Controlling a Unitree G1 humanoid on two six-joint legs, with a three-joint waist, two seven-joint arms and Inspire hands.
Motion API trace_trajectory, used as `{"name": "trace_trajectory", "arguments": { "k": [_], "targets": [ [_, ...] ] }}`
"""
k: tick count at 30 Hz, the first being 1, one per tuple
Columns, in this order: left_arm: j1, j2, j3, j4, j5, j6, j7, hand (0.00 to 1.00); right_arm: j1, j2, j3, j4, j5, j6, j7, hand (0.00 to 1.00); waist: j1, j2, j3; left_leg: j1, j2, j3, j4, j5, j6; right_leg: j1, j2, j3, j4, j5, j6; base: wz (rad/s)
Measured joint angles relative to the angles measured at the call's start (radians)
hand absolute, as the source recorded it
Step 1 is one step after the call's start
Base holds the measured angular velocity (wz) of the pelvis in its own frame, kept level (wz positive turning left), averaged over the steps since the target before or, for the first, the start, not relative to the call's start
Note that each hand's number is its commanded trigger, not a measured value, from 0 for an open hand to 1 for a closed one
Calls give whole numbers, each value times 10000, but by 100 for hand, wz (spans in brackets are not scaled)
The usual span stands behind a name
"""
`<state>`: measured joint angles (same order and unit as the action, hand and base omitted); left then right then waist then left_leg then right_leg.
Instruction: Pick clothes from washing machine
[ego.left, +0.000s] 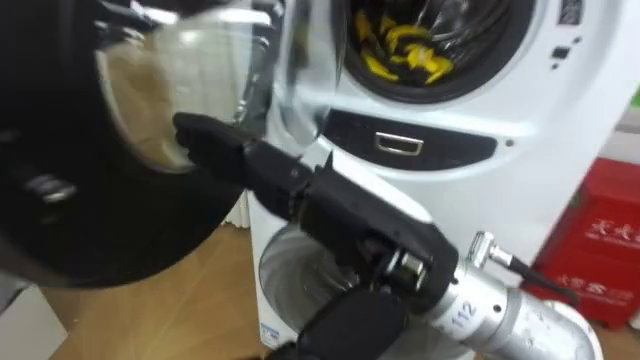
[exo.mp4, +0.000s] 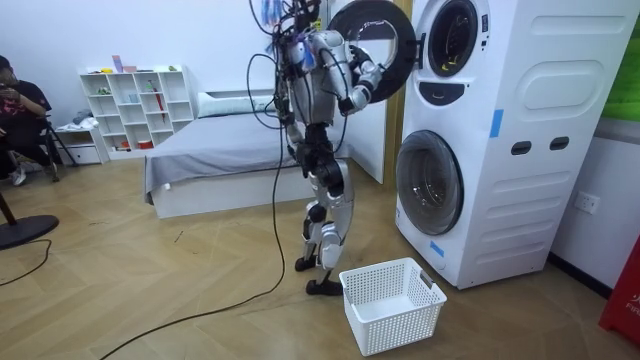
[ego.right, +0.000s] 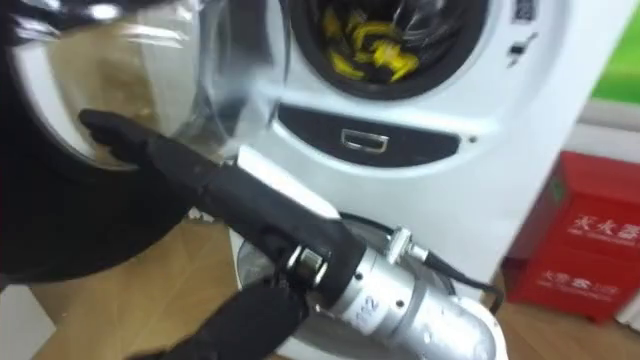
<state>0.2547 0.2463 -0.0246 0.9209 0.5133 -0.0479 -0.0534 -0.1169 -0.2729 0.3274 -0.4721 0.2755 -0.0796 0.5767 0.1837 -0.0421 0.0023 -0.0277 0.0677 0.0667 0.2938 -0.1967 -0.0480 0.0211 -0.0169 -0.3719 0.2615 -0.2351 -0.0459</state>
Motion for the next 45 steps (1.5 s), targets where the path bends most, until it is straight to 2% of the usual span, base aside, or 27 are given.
{"name": "trace_trajectory", "arguments": {
  "k": [2, 3, 5, 8, 11, 17, 19, 21, 22, 23, 24, 28, 29, 33, 40, 45],
  "targets": [
    [-79, 8, -47, 23, 3, 20, 2, 0, 3, -5, 76, 1, -14, -1, 125, 0, -8, 9, 1, 73, -109, -185, -158, 3, 4, 123, -6, 36, -120, 152, -264, 23],
    [-132, 9, -91, 25, 1, 45, 2, 0, 3, -45, 109, 9, -41, -1, 137, 0, 25, 15, 0, 176, -120, -192, -244, 4, 4, 157, -3, 121, -155, 168, -291, 14],
    [-193, 8, -150, 32, -23, 77, 5, 0, 9, -70, 285, 13, -70, 31, 164, 0, 204, 63, 48, 453, -126, -219, -548, 3, 4, 344, 4, 186, -275, 168, -291, 0],
    [-209, 9, -198, 99, -23, 164, 6, 0, 9, -78, 438, 27, -67, 68, 169, 0, 214, 77, 56, 694, -129, -266, -834, 3, 3, 511, 53, 322, -425, 167, -280, 6],
    [-220, 7, -210, 207, -82, 167, 6, 0, 6, -82, 435, 40, -68, 72, 163, 0, 187, 163, 112, 836, -126, -261, -950, 3, 3, 606, 70, 415, -456, 172, -271, 0],
    [-301, -4, -200, 226, -78, 166, 5, 0, 6, -85, 419, 34, -110, 75, 178, 0, 125, 177, 105, 889, -148, -247, -1031, 3, 3, 687, 72, 433, -597, 179, -259, -1],
    [-294, -19, -204, 223, -74, 166, 4, 0, 7, -83, 367, 34, -119, 75, 178, 0, 38, 224, 121, 880, -144, -243, -1032, 3, 3, 686, 74, 429, -600, 183, -252, 2],
    [-311, -46, -204, 224, -67, 167, 5, 0, 11, -67, 235, 32, -214, 75, 177, 0, -109, 242, 108, 813, -152, -236, -1021, 3, 3, 671, 69, 414, -600, 188, -241, 6],
    [-299, -51, -206, 225, -65, 176, 5, 0, 28, -52, 72, 31, -322, 75, 176, 0, -201, 216, 75, 779, -166, -235, -977, 3, 3, 656, 58, 417, -600, 184, -232, 3],
    [-280, -50, -205, 228, -72, 189, 6, 0, 106, -64, -112, 31, -334, 75, 136, 0, -227, 276, 94, 780, -176, -231, -942, 4, 5, 656, 52, 433, -601, 183, -231, 0],
    [-269, -50, -205, 235, -72, 205, 6, 0, 166, -64, -201, 31, -359, 74, 129, 0, -240, 279, 81, 777, -179, -229, -942, 4, 5, 660, 51, 442, -600, 183, -231, -3],
    [-234, -51, -202, 382, -75, 272, 6, 0, 688, -78, -881, 67, -511, 74, 68, 0, -554, 332, 9, 762, -205, -182, -876, 24, 37, 656, 48, 590, -614, 171, -217, -2],
    [-223, -51, -202, 440, -62, 305, 5, 0, 886, -70, -1066, 65, -520, 73, -1, 0, -700, 381, 10, 772, -213, -175, -847, 29, 45, 625, 52, 658, -641, 164, -208, 0],
    [-208, -50, -195, 438, -15, 337, 6, 0, 1566, -59, -1371, 58, -690, 69, -309, 0, -817, 381, -8, 921, -202, 65, -787, 33, 52, 629, 57, 896, -598, 161, -196, -15],
    [-308, -107, -171, 434, -3, 353, 5, 0, 1794, -65, -1895, 22, -1837, 66, -1685, 0, -1094, 383, -55, 976, -180, 497, -855, 33, 52, 516, 88, 1354, -600, 325, -155, -21],
    [-509, -278, -137, 415, -7, 544, -6, 0, 1794, -41, -2225, 31, -3157, 68, -2718, 0, -1297, 465, -31, 1082, -199, 716, -966, 32, 53, 538, 59, 1520, -596, 354, -130, -14]
  ]
}}
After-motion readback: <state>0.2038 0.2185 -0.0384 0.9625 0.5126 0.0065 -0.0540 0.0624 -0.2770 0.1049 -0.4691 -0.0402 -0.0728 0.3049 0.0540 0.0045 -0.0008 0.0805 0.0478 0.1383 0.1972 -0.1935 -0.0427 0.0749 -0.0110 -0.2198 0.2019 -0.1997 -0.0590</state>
